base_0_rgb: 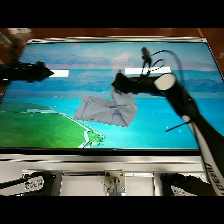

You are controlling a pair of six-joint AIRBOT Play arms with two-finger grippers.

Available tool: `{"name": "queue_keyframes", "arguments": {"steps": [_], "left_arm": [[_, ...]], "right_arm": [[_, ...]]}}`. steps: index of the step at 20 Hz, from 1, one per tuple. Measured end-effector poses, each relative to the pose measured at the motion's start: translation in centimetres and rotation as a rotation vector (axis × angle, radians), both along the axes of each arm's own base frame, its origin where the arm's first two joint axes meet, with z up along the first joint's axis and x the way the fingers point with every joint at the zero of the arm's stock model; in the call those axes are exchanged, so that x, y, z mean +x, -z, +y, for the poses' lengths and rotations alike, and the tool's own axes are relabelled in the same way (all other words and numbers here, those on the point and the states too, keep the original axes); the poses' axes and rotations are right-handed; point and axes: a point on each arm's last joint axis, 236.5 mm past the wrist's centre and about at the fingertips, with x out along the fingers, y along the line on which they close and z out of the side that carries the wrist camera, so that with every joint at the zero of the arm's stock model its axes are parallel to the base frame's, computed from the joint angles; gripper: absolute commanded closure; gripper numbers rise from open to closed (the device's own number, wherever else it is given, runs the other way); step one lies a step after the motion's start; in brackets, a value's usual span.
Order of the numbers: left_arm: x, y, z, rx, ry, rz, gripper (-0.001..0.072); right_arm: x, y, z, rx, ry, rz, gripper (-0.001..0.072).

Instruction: Fold the shirts.

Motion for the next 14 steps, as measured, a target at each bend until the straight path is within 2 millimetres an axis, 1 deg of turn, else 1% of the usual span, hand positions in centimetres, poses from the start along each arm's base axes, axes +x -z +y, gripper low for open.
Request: {"name": "queue_keyframes", "arguments": {"steps": [1, 2, 4, 5, 7, 8, 10, 11, 13, 14], "left_arm": [[-0.8, -1.6, 2.5, 0.029, -0.046, -0.028, 0.0674], [-1.5, -3.0, 4.2, 0.042, -0.084, -0.052, 0.0674], [-3.1, -5.1, 6.7, 0.074, -0.135, -0.085, 0.0674], [-3.7, -5.8, 7.4, 0.085, -0.149, -0.095, 0.0674], [-4.7, -6.6, 7.7, 0.098, -0.15, -0.101, 0.0674], [-5.0, -6.7, 7.8, 0.108, -0.147, -0.102, 0.0674], [-5.3, -6.8, 7.6, 0.115, -0.138, -0.103, 0.0674], [-5.5, -6.7, 7.2, 0.118, -0.127, -0.1, 0.0674], [-5.6, -6.4, 6.7, 0.119, -0.111, -0.096, 0.0674], [-5.6, -6.1, 6.4, 0.12, -0.103, -0.091, 0.0674]], "right_arm": [[0.1, 1.3, 2.0, 0.022, 0.003, 0.017, 0.0657], [0.2, 2.8, 3.9, 0.047, 0.012, 0.042, 0.0656], [0.2, 5.6, 7.0, 0.092, 0.042, 0.102, 0.0656], [0.1, 7.1, 8.3, 0.112, 0.057, 0.138, 0.0656], [-0.4, 9.5, 10.3, 0.146, 0.081, 0.205, 0.0656], [-0.7, 10.4, 11.0, 0.162, 0.091, 0.233, 0.0656], [-1.1, 11.4, 12.3, 0.192, 0.104, 0.273, 0.0644], [-1.1, 11.5, 12.8, 0.207, 0.111, 0.283, 0.058], [-0.8, 11.5, 13.6, 0.232, 0.119, 0.293, 0.0306], [-0.7, 11.3, 14.1, 0.247, 0.119, 0.296, 0.0249]]}}
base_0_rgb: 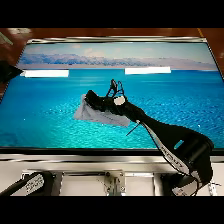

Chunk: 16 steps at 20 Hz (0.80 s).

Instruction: Fold the shirts.

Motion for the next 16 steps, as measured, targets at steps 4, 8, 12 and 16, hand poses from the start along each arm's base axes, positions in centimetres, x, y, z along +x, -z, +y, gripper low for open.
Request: {"name": "queue_keyframes", "arguments": {"steps": [4, 8, 12, 16], "left_arm": [[0.0, 0.6, -1.2, -0.002, 0.026, 0.007, 0.0674], [0.1, 0.8, -1.6, -0.002, 0.034, 0.007, 0.0674], [0.1, 0.9, -1.7, 0.005, 0.043, 0.005, 0.0674], [0.1, 0.9, -1.8, 0.008, 0.047, 0.003, 0.0674]], "right_arm": [[0.9, -1.4, 1.3, 0.046, 0.006, -0.015, 0.025], [1.2, -3.4, 0.1, 0.049, -0.089, -0.062, 0.0251], [0.1, -3.6, -3.5, -0.005, -0.236, -0.034, 0.0088], [0.6, -2.8, -4.5, -0.03, -0.214, 0.001, 0.0089]]}}
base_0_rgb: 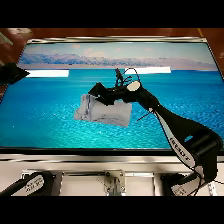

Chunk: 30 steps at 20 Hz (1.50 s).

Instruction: Fold the shirts.

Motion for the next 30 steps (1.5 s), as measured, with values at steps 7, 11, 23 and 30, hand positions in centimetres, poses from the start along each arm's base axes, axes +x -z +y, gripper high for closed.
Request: {"name": "queue_keyframes", "arguments": {"steps": [7, 11, 23, 30], "left_arm": [[-0.3, 0.3, -0.1, 0.013, 0.017, 0.008, 0.0674], [-0.3, 0.3, -0.1, 0.019, 0.023, 0.005, 0.0674], [-0.3, 0.2, -0.3, 0.019, 0.03, 0.004, 0.0674], [-0.3, 0.2, -0.3, 0.019, 0.03, 0.003, 0.0674]], "right_arm": [[-1.6, 4.5, -9.3, -0.27, -0.142, 0.096, 0.0034], [-2.9, 7.8, -18.4, -0.454, -0.148, 0.257, 0.0034], [-2.0, 14.3, -19.1, -0.414, -0.047, 0.372, 0.0349], [1.0, 8.8, -17.6, -0.306, -0.063, 0.175, 0.0657]]}}
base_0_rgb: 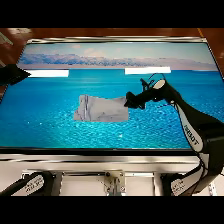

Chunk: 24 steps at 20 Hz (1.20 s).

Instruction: Fold the shirts.

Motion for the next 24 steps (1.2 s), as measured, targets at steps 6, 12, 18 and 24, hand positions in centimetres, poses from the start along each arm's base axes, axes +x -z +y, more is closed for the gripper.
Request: {"name": "queue_keyframes", "arguments": {"steps": [6, 12, 18, 24], "left_arm": [[0.0, 0.0, 0.0, 0.0, 0.0, 0.0, 0.0674], [0.0, 0.0, 0.0, 0.0, 0.001, 0.001, 0.0674], [-0.2, 0.2, -0.2, -0.002, 0.009, 0.011, 0.0674], [-0.3, 0.2, -0.2, -0.003, 0.012, 0.015, 0.0674]], "right_arm": [[2.0, -17.8, -4.7, 0.045, 0.02, -0.269, 0.0657], [-2.1, -21.3, -16.2, -0.206, 0.119, -0.179, 0.0657], [0.8, -23.0, -19.1, -0.22, 0.231, -0.3, 0.0657], [6.2, -25.9, -21.2, -0.109, 0.394, -0.485, 0.0657]]}}
